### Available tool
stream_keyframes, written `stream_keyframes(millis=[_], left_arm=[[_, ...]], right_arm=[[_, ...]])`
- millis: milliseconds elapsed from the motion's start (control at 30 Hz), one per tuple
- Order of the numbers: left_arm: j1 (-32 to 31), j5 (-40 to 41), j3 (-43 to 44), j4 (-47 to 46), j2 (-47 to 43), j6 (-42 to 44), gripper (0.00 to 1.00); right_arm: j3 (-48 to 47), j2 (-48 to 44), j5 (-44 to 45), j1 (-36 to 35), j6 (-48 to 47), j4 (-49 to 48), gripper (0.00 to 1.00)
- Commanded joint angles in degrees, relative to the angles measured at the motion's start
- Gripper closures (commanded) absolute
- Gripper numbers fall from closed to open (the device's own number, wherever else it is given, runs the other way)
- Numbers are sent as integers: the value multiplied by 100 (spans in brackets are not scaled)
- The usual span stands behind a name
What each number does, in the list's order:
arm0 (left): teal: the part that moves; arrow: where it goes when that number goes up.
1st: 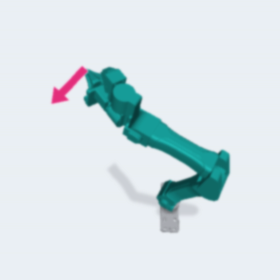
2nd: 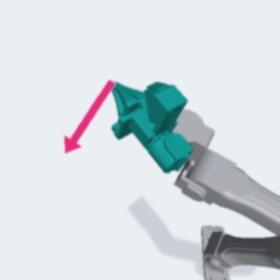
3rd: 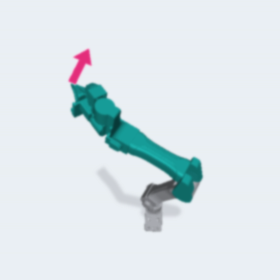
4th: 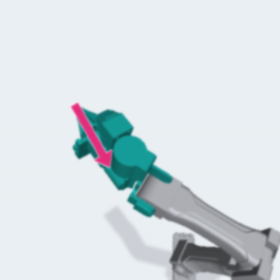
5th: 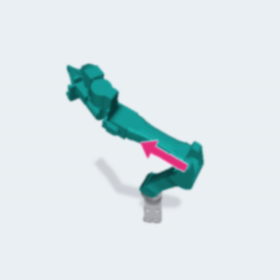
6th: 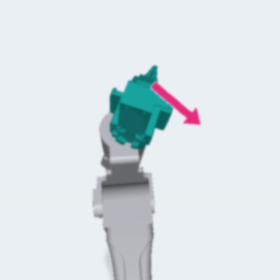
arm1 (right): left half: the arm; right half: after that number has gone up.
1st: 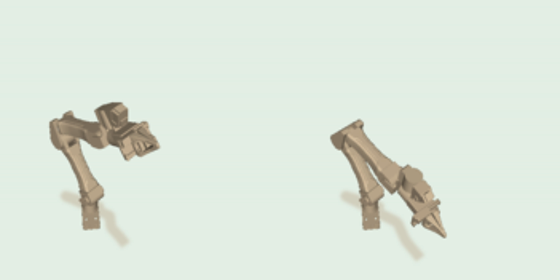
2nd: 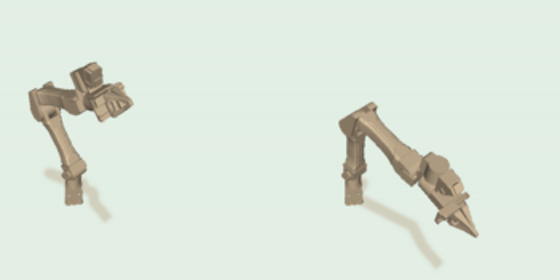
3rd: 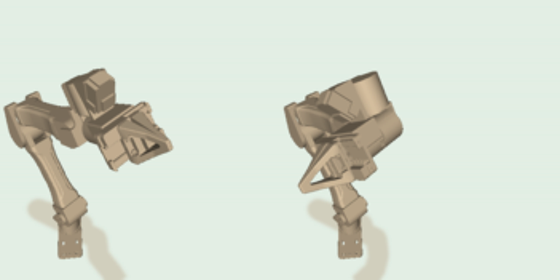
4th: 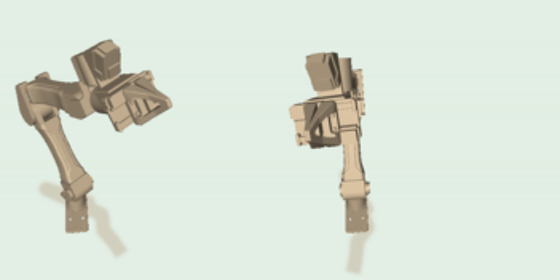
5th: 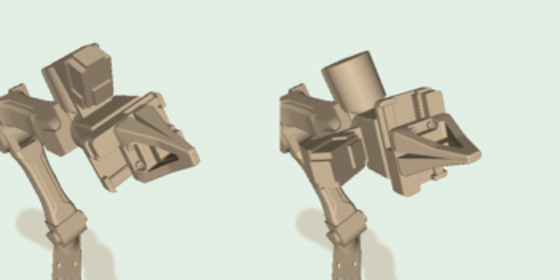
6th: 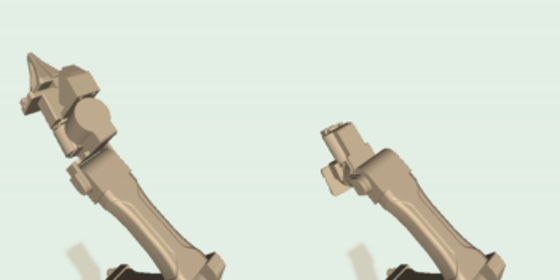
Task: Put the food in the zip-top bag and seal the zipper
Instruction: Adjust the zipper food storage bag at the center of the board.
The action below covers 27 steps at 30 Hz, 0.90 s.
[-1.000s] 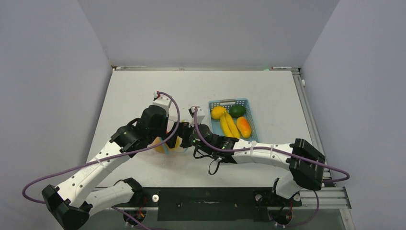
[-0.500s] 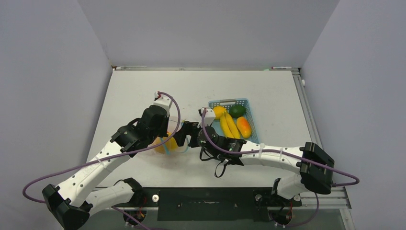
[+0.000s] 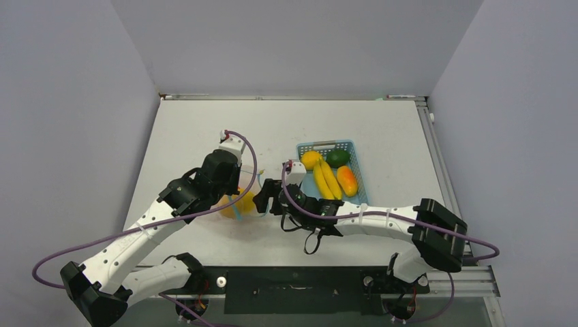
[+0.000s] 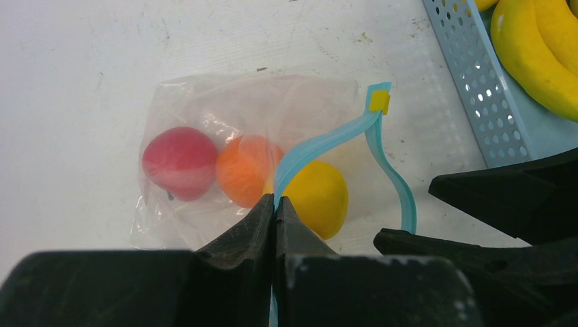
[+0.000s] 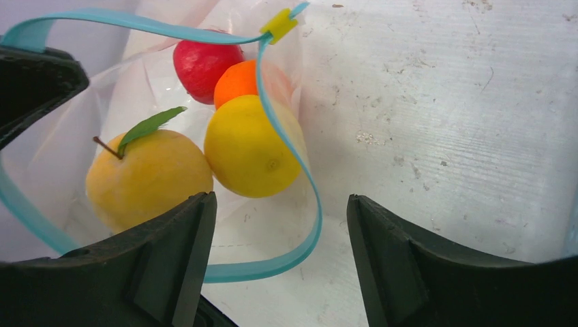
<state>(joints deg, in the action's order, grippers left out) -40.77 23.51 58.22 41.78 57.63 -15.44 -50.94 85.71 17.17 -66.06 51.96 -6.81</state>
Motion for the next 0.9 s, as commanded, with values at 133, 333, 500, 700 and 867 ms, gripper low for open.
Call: stream_keyframes(millis=[133, 333, 500, 700, 867], left_arm=[[-14, -48, 76, -188, -30, -47, 100], [-19, -57, 80, -192, -32, -47, 100], [-22, -57, 84, -185, -41, -47, 100], [-22, 6, 84, -177, -89, -47, 100], [-18, 143, 95, -138, -140, -46, 100]], right_arm=[[29, 500, -360, 205, 330, -554, 40], [1, 702, -558, 308, 409, -739, 62], [-5, 667, -576, 322, 379, -756, 93], [-1, 306, -413, 331, 166, -576, 95], [-142, -48, -249, 331, -96, -217, 95]])
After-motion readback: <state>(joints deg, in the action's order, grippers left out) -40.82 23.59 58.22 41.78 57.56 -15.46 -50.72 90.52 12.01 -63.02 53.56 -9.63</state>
